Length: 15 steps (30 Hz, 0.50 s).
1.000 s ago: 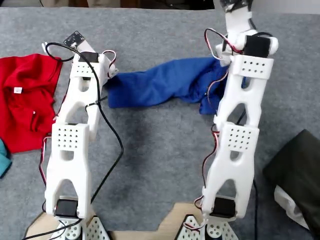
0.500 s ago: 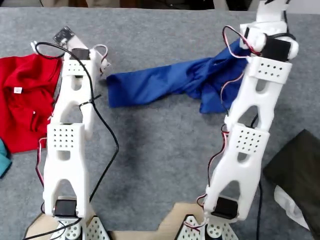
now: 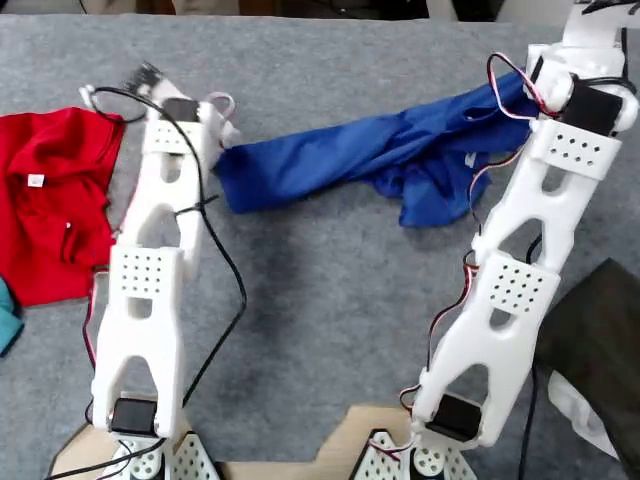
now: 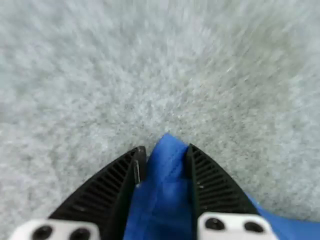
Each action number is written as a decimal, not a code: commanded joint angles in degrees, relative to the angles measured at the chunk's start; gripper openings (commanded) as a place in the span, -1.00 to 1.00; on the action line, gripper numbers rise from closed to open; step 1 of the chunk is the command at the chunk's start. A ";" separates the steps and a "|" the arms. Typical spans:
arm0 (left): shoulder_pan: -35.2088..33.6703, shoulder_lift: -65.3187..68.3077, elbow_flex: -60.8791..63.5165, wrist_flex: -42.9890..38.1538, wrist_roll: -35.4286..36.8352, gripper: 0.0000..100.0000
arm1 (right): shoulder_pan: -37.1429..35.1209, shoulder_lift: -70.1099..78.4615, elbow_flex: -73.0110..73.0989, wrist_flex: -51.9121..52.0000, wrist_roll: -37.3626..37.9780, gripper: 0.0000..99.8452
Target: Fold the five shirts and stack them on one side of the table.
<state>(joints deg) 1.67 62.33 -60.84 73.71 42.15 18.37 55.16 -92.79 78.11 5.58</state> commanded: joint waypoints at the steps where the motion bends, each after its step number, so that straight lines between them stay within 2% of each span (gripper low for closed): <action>1: 1.23 0.48 -4.13 -1.32 0.62 -0.71 | 0.92 -1.27 -2.07 -1.32 -0.44 -0.99; 8: 0.79 2.15 -7.30 -1.32 0.70 -0.72 | 0.84 -1.27 -2.07 -1.23 -0.44 -0.99; 13: 0.79 2.77 -7.91 -1.85 0.35 -0.95 | 0.75 -1.27 -2.24 -0.97 -0.44 -0.99; 15: 0.44 3.12 -7.91 -2.64 0.35 -0.96 | 0.75 -1.27 -2.24 -0.97 -0.44 -0.99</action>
<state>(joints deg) 2.29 65.85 -66.20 72.40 42.42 18.29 55.16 -92.79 78.11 5.58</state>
